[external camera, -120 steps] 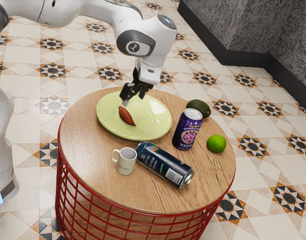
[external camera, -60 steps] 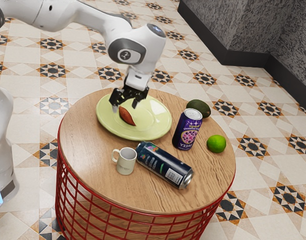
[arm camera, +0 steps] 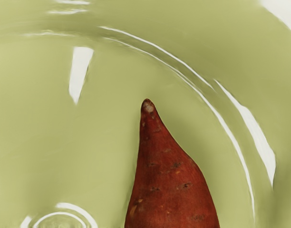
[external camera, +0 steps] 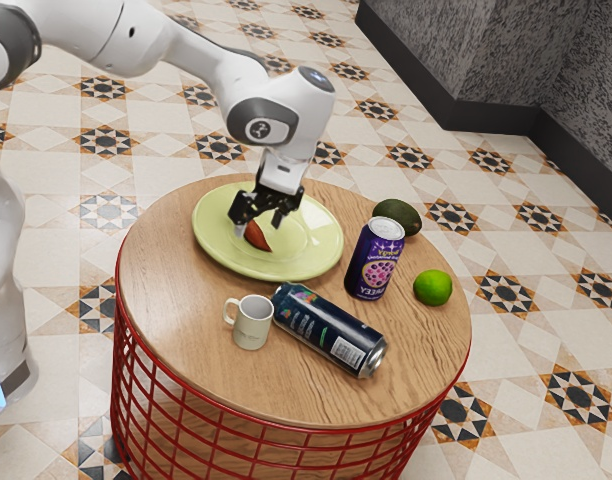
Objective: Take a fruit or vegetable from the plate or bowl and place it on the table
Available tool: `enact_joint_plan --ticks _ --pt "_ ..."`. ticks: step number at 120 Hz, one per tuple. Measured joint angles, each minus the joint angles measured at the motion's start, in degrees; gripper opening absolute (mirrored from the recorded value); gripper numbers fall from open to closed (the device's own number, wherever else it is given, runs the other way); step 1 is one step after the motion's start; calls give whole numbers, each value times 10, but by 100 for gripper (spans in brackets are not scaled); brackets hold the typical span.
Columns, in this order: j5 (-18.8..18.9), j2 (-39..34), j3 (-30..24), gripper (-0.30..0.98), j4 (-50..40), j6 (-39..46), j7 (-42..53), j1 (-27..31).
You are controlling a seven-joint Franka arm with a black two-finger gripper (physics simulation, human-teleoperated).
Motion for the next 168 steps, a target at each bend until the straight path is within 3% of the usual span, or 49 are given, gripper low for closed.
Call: enact_joint_plan --ticks 86,101,135,157,168 --pt "-3 17 1 69 -1 28 9 -1" --pt "-5 19 1 82 -5 28 10 0" --pt "-1 17 1 59 -3 33 10 -3" --pt "0 14 1 26 -1 34 12 -5" --pt "8 -13 0 16 23 34 12 -28"
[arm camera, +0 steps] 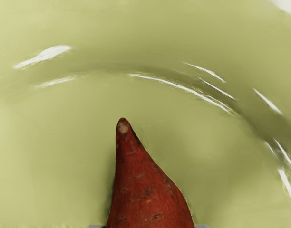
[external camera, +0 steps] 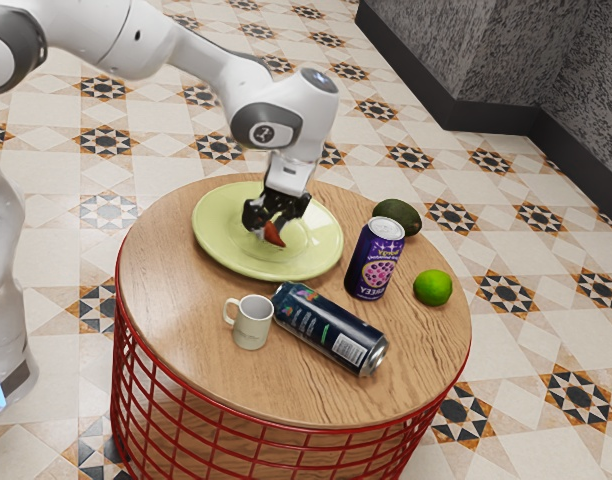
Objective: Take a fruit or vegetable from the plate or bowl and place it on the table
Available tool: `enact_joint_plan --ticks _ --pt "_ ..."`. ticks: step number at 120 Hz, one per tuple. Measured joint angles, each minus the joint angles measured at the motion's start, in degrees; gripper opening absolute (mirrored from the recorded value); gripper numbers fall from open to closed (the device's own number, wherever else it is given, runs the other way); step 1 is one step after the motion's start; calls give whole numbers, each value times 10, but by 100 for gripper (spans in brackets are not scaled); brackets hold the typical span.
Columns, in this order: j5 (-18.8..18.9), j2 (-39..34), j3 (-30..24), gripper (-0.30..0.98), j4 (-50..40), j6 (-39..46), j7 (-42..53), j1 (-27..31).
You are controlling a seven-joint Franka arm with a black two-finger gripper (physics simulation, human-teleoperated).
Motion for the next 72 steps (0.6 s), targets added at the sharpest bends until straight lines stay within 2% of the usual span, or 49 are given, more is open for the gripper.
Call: enact_joint_plan --ticks 5,14,23,36,60,72 --pt "13 -28 -1 13 28 -3 0 -30" --pt "29 -53 -7 16 91 -14 0 -82" --pt "37 -66 -14 16 111 -23 0 -151" --pt "38 -71 -38 15 60 -29 -10 -237" --pt "42 -74 -57 15 -10 -23 -57 -317" --pt "44 -73 -55 16 -20 -14 -79 -329"
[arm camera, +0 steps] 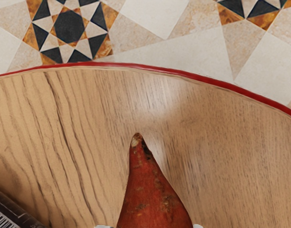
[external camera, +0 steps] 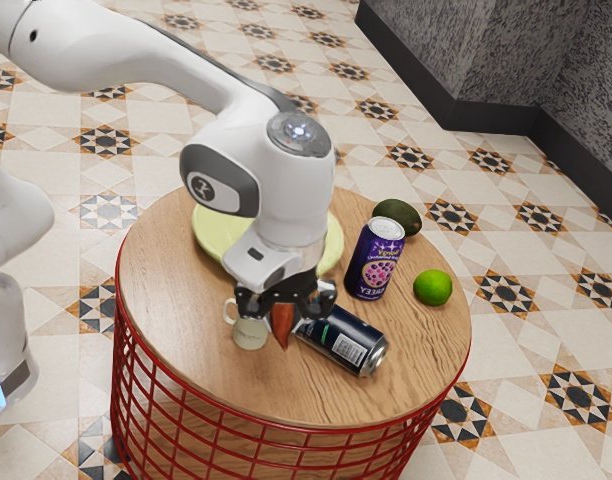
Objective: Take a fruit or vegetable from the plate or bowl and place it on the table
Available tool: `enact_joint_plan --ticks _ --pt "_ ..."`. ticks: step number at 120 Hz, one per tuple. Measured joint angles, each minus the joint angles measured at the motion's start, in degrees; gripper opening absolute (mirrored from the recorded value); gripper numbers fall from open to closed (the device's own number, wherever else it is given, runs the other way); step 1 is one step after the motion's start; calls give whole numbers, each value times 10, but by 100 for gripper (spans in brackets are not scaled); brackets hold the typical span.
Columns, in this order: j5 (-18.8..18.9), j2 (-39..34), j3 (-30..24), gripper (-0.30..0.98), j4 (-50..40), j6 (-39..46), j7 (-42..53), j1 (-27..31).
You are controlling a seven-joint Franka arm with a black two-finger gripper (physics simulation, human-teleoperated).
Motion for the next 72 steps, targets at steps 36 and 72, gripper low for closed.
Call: enact_joint_plan --ticks 36,72 --pt "11 0 24 62 26 58 -55 101" --pt "10 0 42 68 124 -77 -281 251"
